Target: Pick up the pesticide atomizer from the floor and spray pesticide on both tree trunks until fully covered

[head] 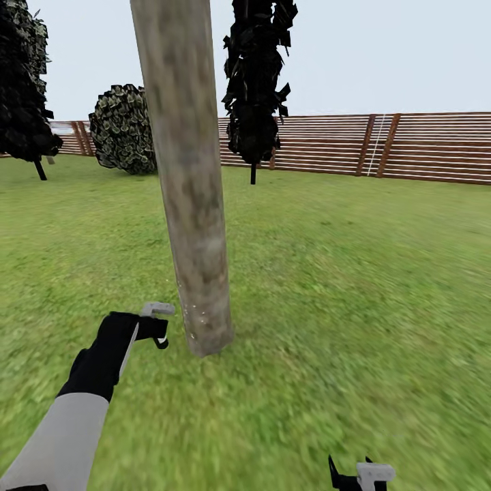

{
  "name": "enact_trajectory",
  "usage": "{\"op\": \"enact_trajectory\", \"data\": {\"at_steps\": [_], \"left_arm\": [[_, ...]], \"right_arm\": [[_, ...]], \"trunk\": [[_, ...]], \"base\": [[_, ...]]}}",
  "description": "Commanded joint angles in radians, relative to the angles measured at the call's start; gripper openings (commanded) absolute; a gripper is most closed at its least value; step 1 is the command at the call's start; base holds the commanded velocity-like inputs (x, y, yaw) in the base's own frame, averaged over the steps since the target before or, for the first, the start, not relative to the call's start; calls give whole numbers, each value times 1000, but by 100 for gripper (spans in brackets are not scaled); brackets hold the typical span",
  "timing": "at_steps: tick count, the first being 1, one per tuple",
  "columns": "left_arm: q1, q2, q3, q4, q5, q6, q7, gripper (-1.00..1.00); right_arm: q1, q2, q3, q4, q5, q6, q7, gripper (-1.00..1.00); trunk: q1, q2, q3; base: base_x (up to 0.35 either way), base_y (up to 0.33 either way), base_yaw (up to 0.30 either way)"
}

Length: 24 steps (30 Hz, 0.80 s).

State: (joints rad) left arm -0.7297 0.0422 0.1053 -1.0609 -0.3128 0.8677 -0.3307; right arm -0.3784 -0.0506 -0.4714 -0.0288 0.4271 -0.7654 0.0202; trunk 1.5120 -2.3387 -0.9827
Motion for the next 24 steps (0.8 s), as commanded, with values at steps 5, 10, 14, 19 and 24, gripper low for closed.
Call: {"op": "enact_trajectory", "data": {"at_steps": [5,10,14,19,24], "left_arm": [[5,43,28,-10,-14,16,-13,-100],[14,82,44,-11,-12,9,-15,-100],[13,22,11,-13,-15,4,-11,-100],[14,27,18,-53,-15,15,-14,-100],[15,44,29,-60,-12,14,-15,-100]], "right_arm": [[4,0,-8,3,7,2,1,100],[9,0,-8,3,7,3,1,100],[10,0,-8,3,7,3,1,100],[12,0,-8,3,7,3,1,100],[12,0,-8,3,7,3,1,100]], "trunk": [[0,0,-1],[0,0,-1],[0,0,-1],[0,0,-1],[0,0,-1]], "base": [[0,0,0],[0,0,0],[0,0,0],[0,0,0],[0,0,0]]}}
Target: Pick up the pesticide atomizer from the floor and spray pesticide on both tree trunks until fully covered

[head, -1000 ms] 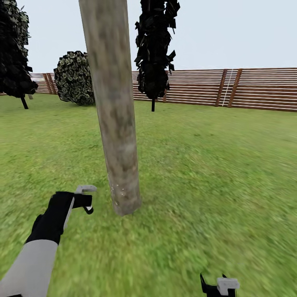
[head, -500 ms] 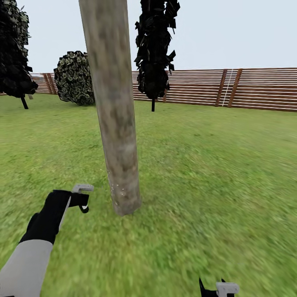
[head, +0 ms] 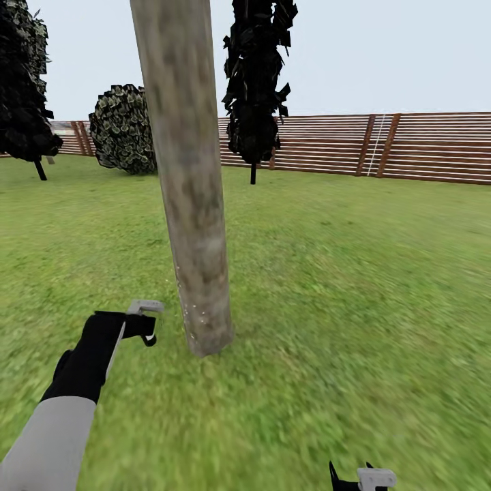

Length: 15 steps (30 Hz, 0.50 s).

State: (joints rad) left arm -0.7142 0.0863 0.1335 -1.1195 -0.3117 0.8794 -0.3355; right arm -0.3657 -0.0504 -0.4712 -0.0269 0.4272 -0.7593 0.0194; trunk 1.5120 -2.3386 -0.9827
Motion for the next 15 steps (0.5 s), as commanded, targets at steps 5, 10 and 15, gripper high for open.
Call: {"op": "enact_trajectory", "data": {"at_steps": [5,10,15], "left_arm": [[-1,-38,-58,-2,-13,5,-10,-100],[0,-18,-44,-28,-14,11,-11,-100],[1,-11,-42,-52,-16,11,-10,-100]], "right_arm": [[0,0,-9,1,7,-3,2,100],[0,0,-8,1,7,-3,2,100],[0,0,-8,1,7,-3,2,100]], "trunk": [[0,0,-1],[0,0,-1],[0,0,-1]], "base": [[0,0,0],[0,0,0],[-123,-91,0]]}}
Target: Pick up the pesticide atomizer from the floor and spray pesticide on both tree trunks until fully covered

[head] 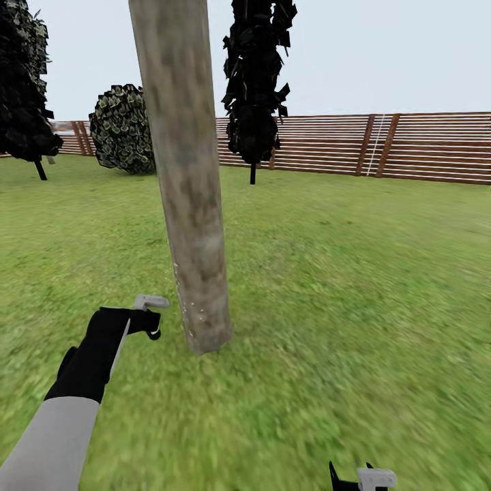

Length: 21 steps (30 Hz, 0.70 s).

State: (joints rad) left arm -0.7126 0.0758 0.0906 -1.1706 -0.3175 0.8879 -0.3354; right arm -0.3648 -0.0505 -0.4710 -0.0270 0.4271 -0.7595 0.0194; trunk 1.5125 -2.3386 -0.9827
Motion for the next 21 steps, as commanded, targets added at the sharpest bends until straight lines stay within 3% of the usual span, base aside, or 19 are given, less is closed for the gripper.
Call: {"op": "enact_trajectory", "data": {"at_steps": [1,8,13,16,21], "left_arm": [[-1,0,4,-1,-11,2,-9,-100],[-1,7,10,-2,-16,2,-5,-100],[20,8,12,2,-17,-1,4,-100],[45,8,14,2,-17,-1,8,-100],[64,8,15,2,-13,-1,79,-100]], "right_arm": [[0,0,-9,1,7,-3,2,100],[0,-10,-11,-12,4,-6,-2,100],[0,-13,-7,-70,8,-7,4,100],[0,-29,-7,-72,8,-7,4,100],[0,-33,-6,-70,9,-7,4,100]], "trunk": [[-1,0,-1],[-1,0,-1],[-1,0,-1],[-1,0,-1],[-1,0,-1]], "base": [[-230,-176,0],[-110,-238,0],[108,-270,0],[102,-269,8],[6,-274,215]]}}
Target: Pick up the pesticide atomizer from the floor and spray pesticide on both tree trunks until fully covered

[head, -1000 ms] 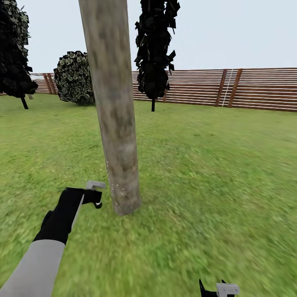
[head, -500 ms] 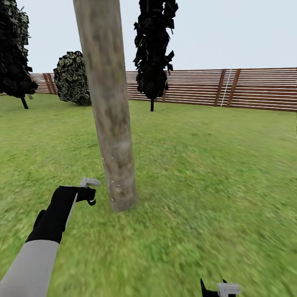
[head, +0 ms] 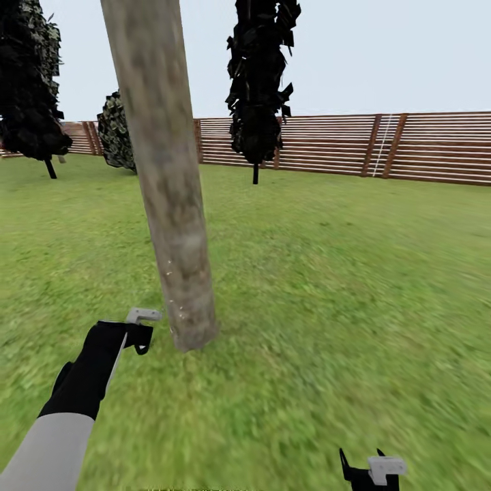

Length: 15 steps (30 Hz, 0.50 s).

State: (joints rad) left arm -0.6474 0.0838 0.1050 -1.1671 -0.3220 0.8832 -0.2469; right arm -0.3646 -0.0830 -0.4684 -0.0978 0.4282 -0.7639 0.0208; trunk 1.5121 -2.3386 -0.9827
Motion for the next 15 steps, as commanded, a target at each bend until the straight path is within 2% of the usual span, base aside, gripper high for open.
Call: {"op": "enact_trajectory", "data": {"at_steps": [1,3,4,5,15], "left_arm": [[-1,-1,1,-2,-8,3,-8,-100],[0,-2,16,-3,-6,3,-6,-100],[0,-4,39,-4,-5,3,-6,-100],[0,-9,80,-5,-3,3,-8,-100],[0,-15,89,-5,-2,3,-9,-100]], "right_arm": [[0,0,-9,1,7,-3,2,100],[-1,0,-9,2,7,-3,2,100],[-1,0,-9,2,7,-3,2,100],[-1,1,-9,3,7,-3,2,100],[-1,2,-9,3,7,-3,3,100]], "trunk": [[0,0,-1],[0,0,-1],[0,0,-1],[0,0,-1],[0,0,-1]], "base": [[-47,-275,272],[-47,-275,274],[-20,-275,275],[1,-275,129],[118,-272,18]]}}
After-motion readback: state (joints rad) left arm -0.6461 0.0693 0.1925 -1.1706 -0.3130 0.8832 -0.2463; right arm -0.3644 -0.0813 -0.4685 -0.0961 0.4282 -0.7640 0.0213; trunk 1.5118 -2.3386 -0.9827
